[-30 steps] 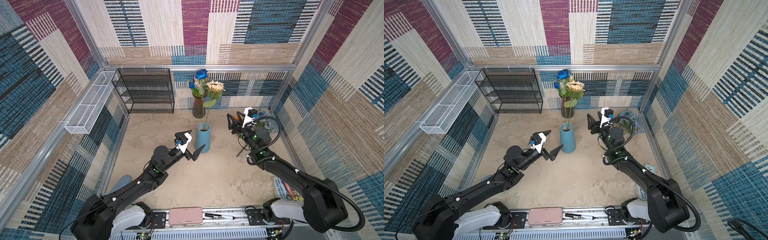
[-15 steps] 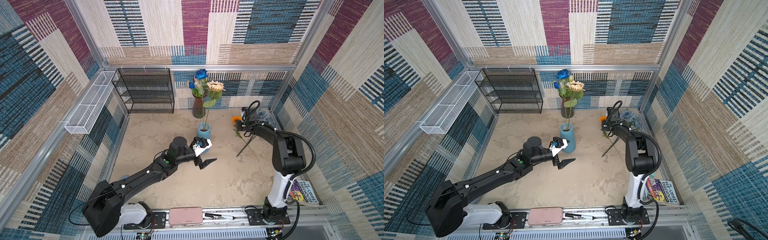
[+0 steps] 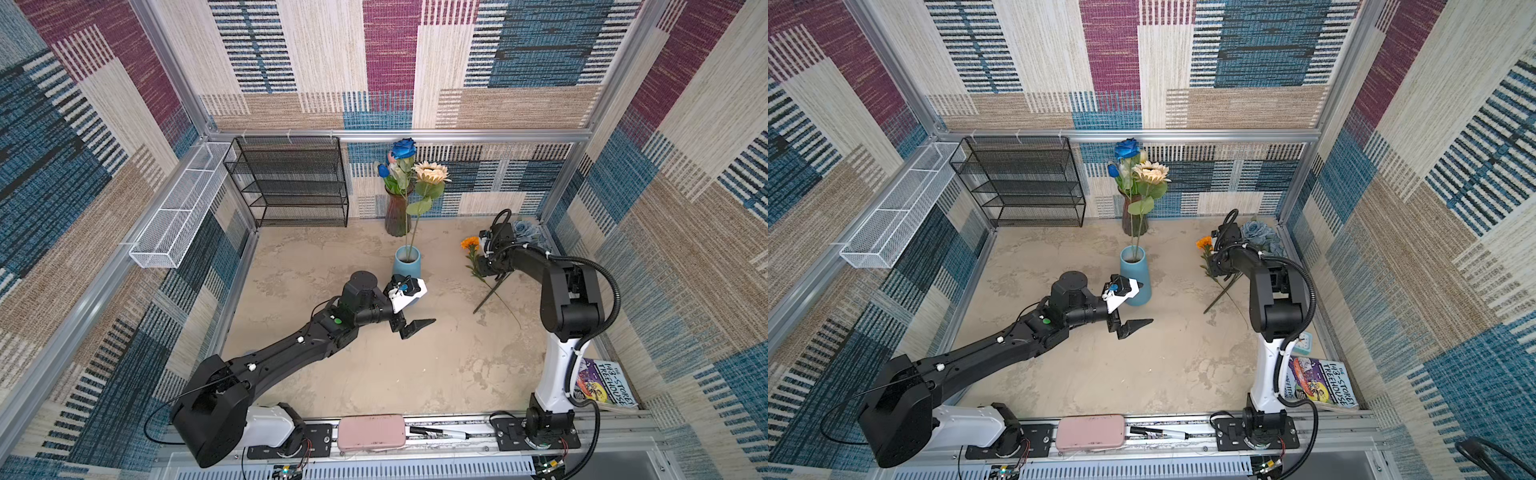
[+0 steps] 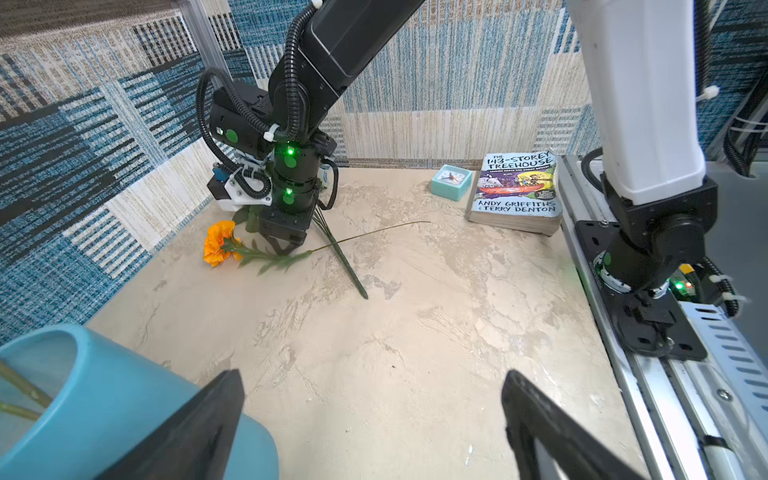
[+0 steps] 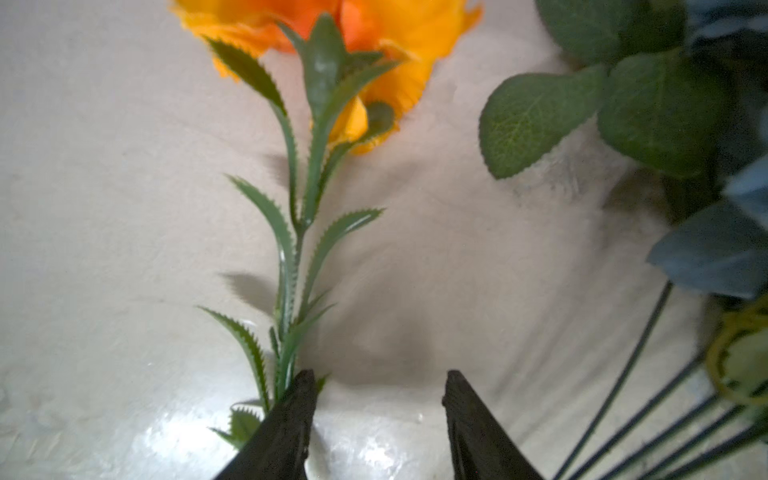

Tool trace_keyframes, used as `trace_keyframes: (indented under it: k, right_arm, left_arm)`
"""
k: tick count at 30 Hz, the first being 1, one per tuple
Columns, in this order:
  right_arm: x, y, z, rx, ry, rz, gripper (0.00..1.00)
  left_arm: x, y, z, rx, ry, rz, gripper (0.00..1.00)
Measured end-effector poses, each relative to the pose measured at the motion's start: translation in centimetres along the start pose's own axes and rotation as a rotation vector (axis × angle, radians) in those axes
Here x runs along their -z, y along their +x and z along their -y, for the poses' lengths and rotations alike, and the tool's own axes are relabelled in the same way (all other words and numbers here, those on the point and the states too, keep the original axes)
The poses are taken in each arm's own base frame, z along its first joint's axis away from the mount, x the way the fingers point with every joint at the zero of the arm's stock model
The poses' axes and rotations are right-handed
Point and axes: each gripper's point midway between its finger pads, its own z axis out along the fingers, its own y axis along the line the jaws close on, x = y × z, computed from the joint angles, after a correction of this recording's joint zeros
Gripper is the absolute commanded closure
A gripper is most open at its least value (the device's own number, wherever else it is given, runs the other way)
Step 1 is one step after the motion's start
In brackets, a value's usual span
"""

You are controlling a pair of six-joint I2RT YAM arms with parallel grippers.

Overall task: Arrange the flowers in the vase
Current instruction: 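Release sunflower, return right gripper to carnation while left gripper nears vase, then grasp the orange carnation stem and lift it with the right gripper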

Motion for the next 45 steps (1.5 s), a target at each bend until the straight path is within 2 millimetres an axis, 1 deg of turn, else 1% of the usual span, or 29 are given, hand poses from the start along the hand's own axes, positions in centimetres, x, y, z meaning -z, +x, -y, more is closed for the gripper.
trace_keyframes:
  k: [5,7,8,11,13,15,17,19,22,25,27,30,32,36,37,39,42,45]
  right_arm:
    - [0.2,0.2,-0.5,0.014,-0.029,-0.011,0.44]
    - [1.0,-0.2,-0.9,0.014,-0.051,0.006,0.43]
    - [1.7,-0.8,-1.1,0.014,-0.068,0.028,0.42]
    - [3.9,-2.3,-1.9,0.015,-0.121,0.09,0.33]
    - [4.9,-3.0,-2.3,0.02,-0.148,0.111,0.33]
    - [5.3,-3.1,-2.5,0.023,-0.163,0.105,0.33]
    - [5.2,-2.3,-2.6,0.029,-0.163,0.066,0.36]
    - [4.4,-1.2,-2.4,0.034,-0.149,0.014,0.39]
    - [3.4,1.0,-2.1,0.038,-0.125,-0.076,0.38]
    - [3.2,1.7,-2.2,0.05,-0.134,-0.104,0.38]
    - [2.7,2.1,-2.3,0.058,-0.139,-0.124,0.39]
    - [1.6,3.1,-2.6,0.067,-0.153,-0.164,0.42]
    - [1.0,3.7,-2.8,0.082,-0.166,-0.186,0.45]
    - [0.8,3.4,-3.2,0.092,-0.177,-0.182,0.55]
    - [0.7,3.4,-3.1,0.095,-0.175,-0.18,0.61]
    - [0.6,3.1,-3.2,0.099,-0.176,-0.172,0.68]
    - [0.6,2.9,-3.4,0.102,-0.181,-0.165,0.75]
    - [0.7,2.7,-3.6,0.103,-0.188,-0.16,0.8]
  left_arm:
    - [0.0,-0.2,-0.1,-0.001,0.0,0.002,0.01]
    - [0.0,-0.3,-0.1,-0.002,0.0,0.003,0.01]
    - [0.0,-0.3,-0.1,-0.002,0.0,0.003,0.01]
    - [-0.2,-0.2,-0.2,0.0,0.0,0.0,0.01]
    - [-0.3,-0.4,-0.3,-0.002,-0.001,0.003,0.01]
    - [-0.3,-0.7,-0.4,-0.004,-0.002,0.007,0.01]
    - [-0.4,-1.0,-0.6,-0.005,-0.002,0.009,0.01]
    - [-0.6,-1.3,-0.7,-0.009,-0.002,0.009,0.0]
    - [-0.7,-1.9,-1.0,-0.017,-0.001,0.015,0.01]
    - [-0.8,-1.8,-1.0,-0.016,-0.001,0.014,0.01]
    - [-0.9,-1.7,-1.0,-0.013,0.0,0.01,0.01]
    - [-0.9,-1.6,-1.0,-0.012,0.001,0.008,0.01]
    - [-0.9,-1.4,-0.9,-0.01,0.002,0.006,0.01]
    - [-0.9,-1.2,-0.9,-0.008,0.002,0.002,0.01]
    - [-0.8,-1.2,-0.8,-0.008,0.002,0.003,0.01]
    - [-0.8,-1.2,-0.8,-0.01,0.001,0.006,0.01]
    - [-0.8,-1.1,-0.8,-0.009,0.001,0.004,0.01]
    - [-0.7,-1.2,-0.8,-0.012,-0.003,0.009,0.01]
